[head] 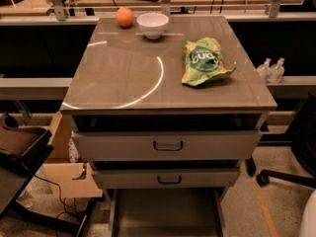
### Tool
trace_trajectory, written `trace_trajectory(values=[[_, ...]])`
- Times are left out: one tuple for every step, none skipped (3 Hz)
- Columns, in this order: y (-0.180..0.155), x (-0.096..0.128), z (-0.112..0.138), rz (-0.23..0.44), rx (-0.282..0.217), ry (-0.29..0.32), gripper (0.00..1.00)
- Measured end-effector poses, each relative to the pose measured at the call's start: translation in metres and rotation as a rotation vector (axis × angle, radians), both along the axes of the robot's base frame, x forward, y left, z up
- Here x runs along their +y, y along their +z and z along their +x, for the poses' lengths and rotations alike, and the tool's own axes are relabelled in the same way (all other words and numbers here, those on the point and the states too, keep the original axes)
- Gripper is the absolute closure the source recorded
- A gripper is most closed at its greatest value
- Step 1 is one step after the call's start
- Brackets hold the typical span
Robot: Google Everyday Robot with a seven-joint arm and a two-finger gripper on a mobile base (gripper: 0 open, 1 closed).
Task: Close bottom drawer
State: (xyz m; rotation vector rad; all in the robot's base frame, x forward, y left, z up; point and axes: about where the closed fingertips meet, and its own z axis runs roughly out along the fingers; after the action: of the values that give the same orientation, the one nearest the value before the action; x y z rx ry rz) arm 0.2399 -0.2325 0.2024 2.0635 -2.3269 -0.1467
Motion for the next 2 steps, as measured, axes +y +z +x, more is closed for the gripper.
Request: trace_trajectory(values=[[-0.0017,-0.0014,-0.0027,-0.012,0.009,0.008,0.41],[0.0042,-0.0014,-0.0028,-0.012,0.009,0.008,0.65]])
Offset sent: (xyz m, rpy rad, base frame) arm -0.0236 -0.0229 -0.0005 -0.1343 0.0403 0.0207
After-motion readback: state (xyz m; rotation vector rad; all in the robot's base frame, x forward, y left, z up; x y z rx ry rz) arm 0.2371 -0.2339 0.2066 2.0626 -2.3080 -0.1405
